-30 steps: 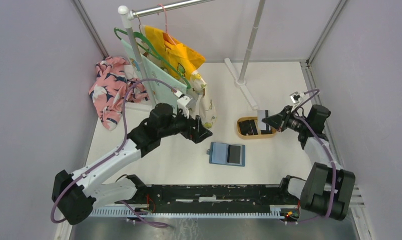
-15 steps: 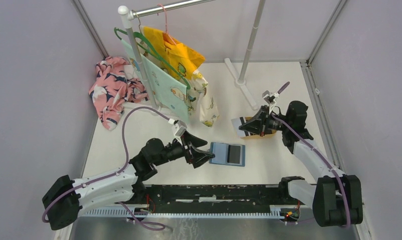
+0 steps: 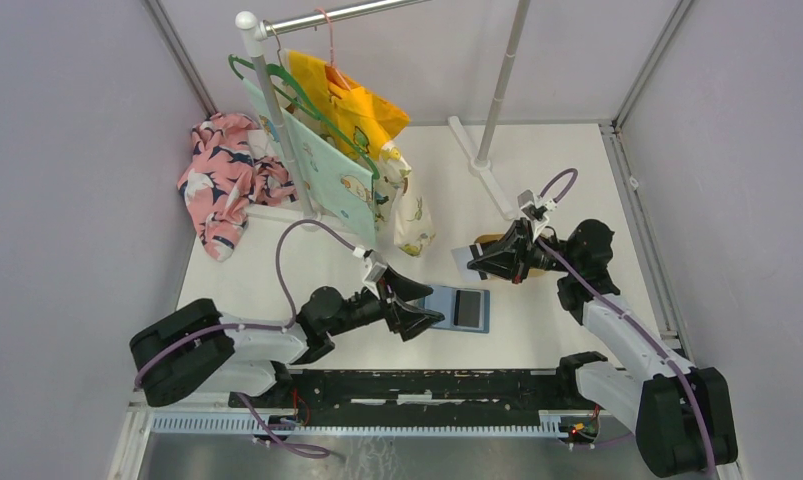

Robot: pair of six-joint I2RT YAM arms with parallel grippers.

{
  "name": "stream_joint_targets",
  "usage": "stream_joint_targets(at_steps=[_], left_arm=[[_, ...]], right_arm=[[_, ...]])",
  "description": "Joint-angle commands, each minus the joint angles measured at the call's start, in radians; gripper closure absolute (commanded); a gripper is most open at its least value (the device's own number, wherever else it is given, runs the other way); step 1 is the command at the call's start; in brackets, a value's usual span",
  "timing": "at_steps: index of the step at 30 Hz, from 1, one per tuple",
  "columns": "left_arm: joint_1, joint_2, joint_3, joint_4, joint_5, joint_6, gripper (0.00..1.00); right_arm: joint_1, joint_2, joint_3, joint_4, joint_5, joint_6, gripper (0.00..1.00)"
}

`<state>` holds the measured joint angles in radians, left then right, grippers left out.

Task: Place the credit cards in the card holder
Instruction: Pick up the credit card from the storage box.

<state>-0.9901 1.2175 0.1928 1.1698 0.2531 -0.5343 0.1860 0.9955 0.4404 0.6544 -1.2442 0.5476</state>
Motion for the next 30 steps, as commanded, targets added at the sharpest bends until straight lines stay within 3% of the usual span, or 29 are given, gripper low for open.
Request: stream_joint_targets(at_steps=[1,13,25,28,30], left_arm=[[-0.018,0.108,0.05,0.259,-0.007,0.016,0.12],[-0.031,0.368,0.147,0.457,0.004,-0.025,0.21],[-0.033,0.466,0.247,0.467,0.037,-0.015,0.36],[-0.033,0.474,0.265,0.457,0.058,-0.01,0.55],[-0.03,0.479,0.279,0.437,0.077,-0.014,0.9]], right_arm=[[0.005,-0.03,-0.019,0.117,0.02,0.032,1.0],[0.028,-0.036,-0.057,0.156,0.019,0.029,0.99],[0.045,-0.034,-0.064,0.154,0.003,0.017,0.99],[0.048,-0.034,-0.064,0.15,-0.001,0.013,0.99],[0.049,-0.036,-0.063,0.137,-0.004,0.0,0.98]])
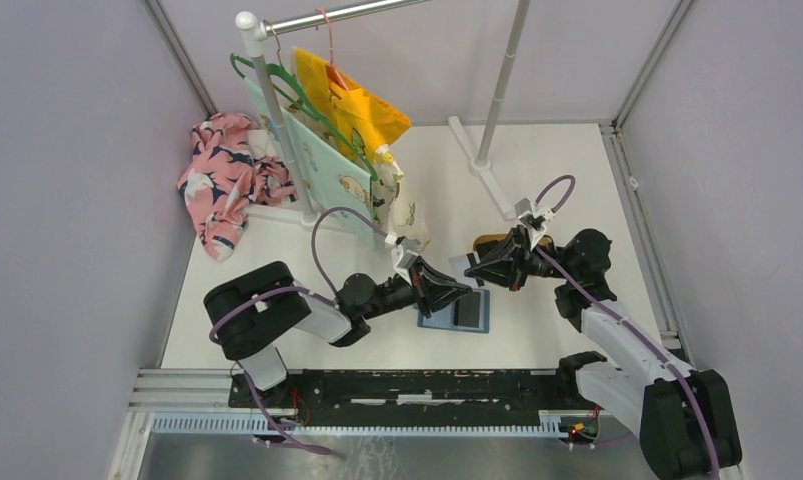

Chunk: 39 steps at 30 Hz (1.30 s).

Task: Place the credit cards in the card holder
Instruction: Pick up the credit card from the storage box.

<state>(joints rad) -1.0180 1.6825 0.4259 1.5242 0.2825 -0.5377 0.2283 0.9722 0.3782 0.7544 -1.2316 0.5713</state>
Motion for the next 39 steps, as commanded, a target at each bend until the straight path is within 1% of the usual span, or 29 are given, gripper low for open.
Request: stream_joint_targets(at_steps=[1,3,5,6,8,9,11,13,14,15,17,20,25,29,33,36,39], left_arm=[[-0.003,0.013,0.05,0.062,0.052,-0.011,0.97],[-0.002,0.006,0.043,0.042,0.056,-0.004,0.98],[0.0,-0.014,0.028,0.007,0.062,0.017,0.98],[0.002,-0.026,0.022,-0.025,0.07,0.031,0.98],[0.006,-0.061,0.016,-0.129,0.102,0.067,0.98],[0.006,-0.081,0.019,-0.201,0.124,0.096,0.98],[0.006,-0.131,0.043,-0.424,0.168,0.183,0.98],[0.003,-0.186,0.084,-0.721,0.165,0.285,0.98],[0.003,-0.206,0.095,-0.824,0.163,0.323,0.98],[0.003,-0.229,0.095,-0.918,0.159,0.357,0.98],[0.003,-0.269,0.086,-0.999,0.149,0.406,0.98],[0.004,-0.322,0.085,-1.066,0.121,0.453,0.98],[0.003,-0.351,0.089,-1.089,0.111,0.484,0.98],[0.003,-0.355,0.089,-1.089,0.11,0.486,0.98],[0.003,-0.371,0.087,-1.071,0.113,0.48,0.98],[0.004,-0.378,0.083,-1.057,0.117,0.475,0.98],[0.004,-0.379,0.084,-1.053,0.12,0.471,0.98]], right_arm=[[0.007,-0.014,0.003,0.014,-0.018,-0.039,0.98],[0.007,-0.021,0.018,-0.077,-0.023,-0.121,0.92],[0.007,-0.03,0.036,-0.189,-0.028,-0.225,0.82],[0.008,-0.032,0.045,-0.235,-0.035,-0.271,0.73],[0.007,-0.038,0.084,-0.39,-0.038,-0.422,0.5],[0.006,-0.037,0.122,-0.515,-0.044,-0.533,0.41],[0.006,-0.033,0.206,-0.789,-0.022,-0.795,0.28],[0.006,-0.026,0.261,-0.985,0.008,-0.979,0.24],[0.006,-0.021,0.275,-1.04,0.015,-1.034,0.22],[0.006,-0.016,0.276,-1.062,0.015,-1.057,0.22],[0.006,-0.005,0.263,-1.051,0.015,-1.045,0.25],[0.005,0.012,0.257,-1.054,0.021,-1.026,0.3],[0.006,0.012,0.216,-1.015,0.02,-0.995,0.35],[0.007,0.011,0.158,-0.918,-0.013,-0.915,0.39],[0.018,0.018,0.113,-0.829,-0.034,-0.848,0.42],[0.031,0.024,0.098,-0.791,-0.059,-0.816,0.45],[0.049,0.033,0.089,-0.762,-0.071,-0.791,0.49]])
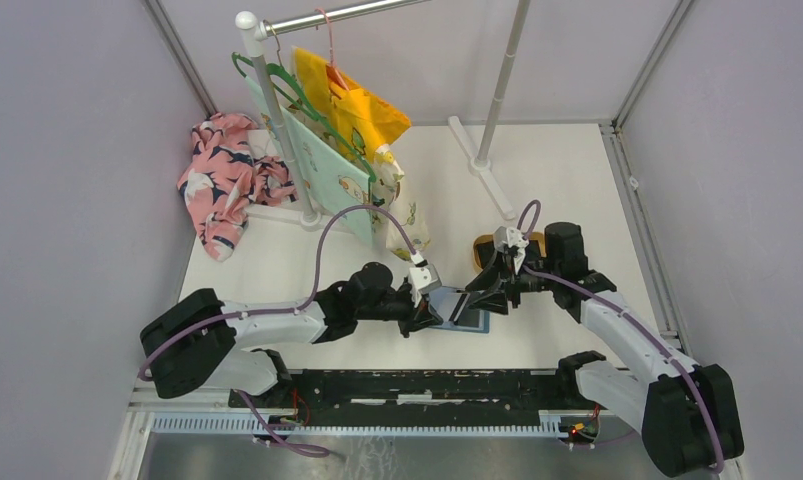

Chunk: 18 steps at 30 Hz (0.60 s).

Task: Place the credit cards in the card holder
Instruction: Pick up the credit card from the storage box.

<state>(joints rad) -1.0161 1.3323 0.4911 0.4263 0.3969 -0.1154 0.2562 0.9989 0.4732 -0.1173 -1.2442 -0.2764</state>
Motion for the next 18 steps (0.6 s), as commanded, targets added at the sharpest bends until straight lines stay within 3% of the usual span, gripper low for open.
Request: stream_joint_targets(at_steps=[1,4,12,15,18], left_arm=[[0.001,-0.028,0.018,0.046,0.005,0.049,0.98],[0.002,-0.025,0.023,0.048,0.012,0.047,0.98],[0.001,-0.033,0.03,0.046,0.003,0.04,0.98],[0.003,-0.038,0.04,0.012,-0.063,0.024,0.95],[0.001,-0.054,0.056,-0.062,-0.141,-0.001,0.79]], right_arm=[[0.029,0.009,-0.009,0.11,-0.058,0.062,0.51],[0.042,0.016,-0.007,0.11,-0.065,0.065,0.58],[0.055,0.018,-0.001,0.143,-0.086,0.066,1.0],[0.054,0.007,0.007,0.136,-0.081,0.066,1.0],[0.034,-0.006,0.0,0.148,-0.052,0.096,1.0]])
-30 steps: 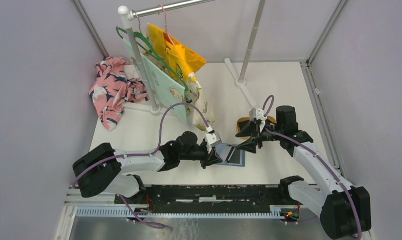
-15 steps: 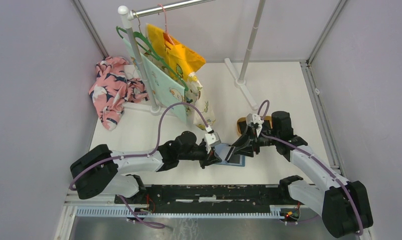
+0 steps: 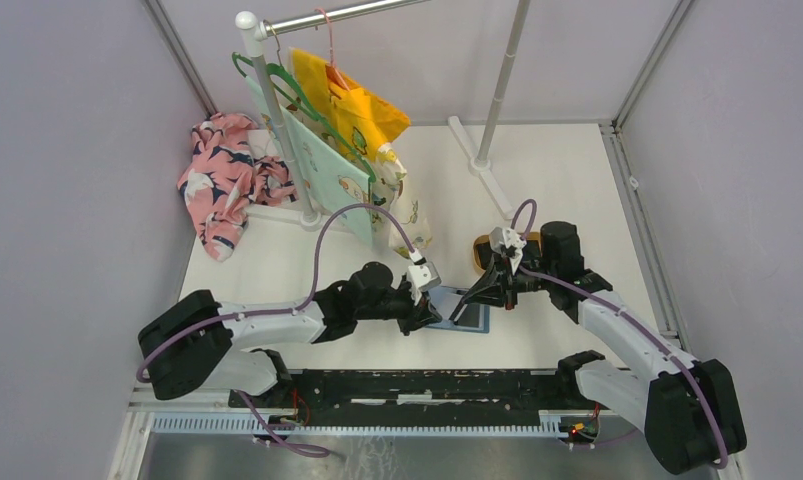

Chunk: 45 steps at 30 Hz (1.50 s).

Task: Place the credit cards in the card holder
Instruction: Pick up the credit card from the storage box, then insert the credit card into the card holder.

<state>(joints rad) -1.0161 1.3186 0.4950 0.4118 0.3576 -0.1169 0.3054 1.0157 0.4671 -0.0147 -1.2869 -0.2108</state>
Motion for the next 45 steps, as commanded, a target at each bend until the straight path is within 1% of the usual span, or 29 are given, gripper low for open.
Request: stream_joint_targets(at_steps=[1,3,5,7,10,13,14,15,17,18,21,27,34,40,45], left_arm=[[0.003,-0.05,0.052,-0.071,-0.102,0.001,0.79],[0.006,-0.077,0.045,-0.113,-0.102,0.001,0.79],[0.011,-0.118,0.022,-0.138,-0.102,0.001,0.79],[0.017,-0.156,-0.01,-0.134,-0.102,0.001,0.79],[0.03,-0.18,-0.04,-0.121,-0.102,0.001,0.79],[0.033,-0.162,-0.035,-0.09,-0.102,0.001,0.79],[0.032,-0.147,-0.036,-0.066,-0.16,-0.254,0.32],[0.033,-0.125,-0.034,-0.037,-0.156,-0.299,0.33],[0.032,-0.07,-0.019,0.0,-0.145,-0.328,0.44],[0.033,-0.039,-0.007,0.012,-0.136,-0.333,0.47],[0.033,0.044,0.027,0.028,-0.127,-0.34,0.53],[0.033,0.142,0.056,0.027,-0.193,-0.331,0.64],[0.033,0.19,0.056,0.029,-0.225,-0.337,0.74],[0.033,0.199,0.048,-0.02,-0.321,-0.329,0.84],[0.033,0.191,0.04,-0.036,-0.35,-0.32,0.86]], right_arm=[[-0.028,-0.026,0.003,0.057,0.001,0.058,1.0],[-0.064,-0.026,-0.011,0.096,0.017,0.12,1.0],[-0.106,-0.011,-0.009,0.093,0.045,0.158,1.0],[-0.141,0.026,0.021,0.023,0.069,0.141,1.0],[-0.157,0.114,0.095,-0.153,0.136,0.063,1.0],[-0.157,0.178,0.12,-0.213,0.182,0.056,1.0],[-0.158,0.19,0.116,-0.211,0.2,0.064,1.0],[-0.157,0.198,0.114,-0.21,0.217,0.071,1.0],[-0.158,0.206,0.112,-0.204,0.259,0.093,1.0],[-0.156,0.207,0.109,-0.199,0.279,0.106,1.0],[-0.157,0.216,0.092,-0.18,0.305,0.136,1.0],[-0.157,0.228,0.058,-0.139,0.335,0.202,1.0],[-0.154,0.256,0.011,-0.077,0.358,0.293,1.0],[-0.154,0.277,0.014,-0.097,0.422,0.314,1.0],[-0.14,0.295,0.021,-0.105,0.468,0.327,1.0]])
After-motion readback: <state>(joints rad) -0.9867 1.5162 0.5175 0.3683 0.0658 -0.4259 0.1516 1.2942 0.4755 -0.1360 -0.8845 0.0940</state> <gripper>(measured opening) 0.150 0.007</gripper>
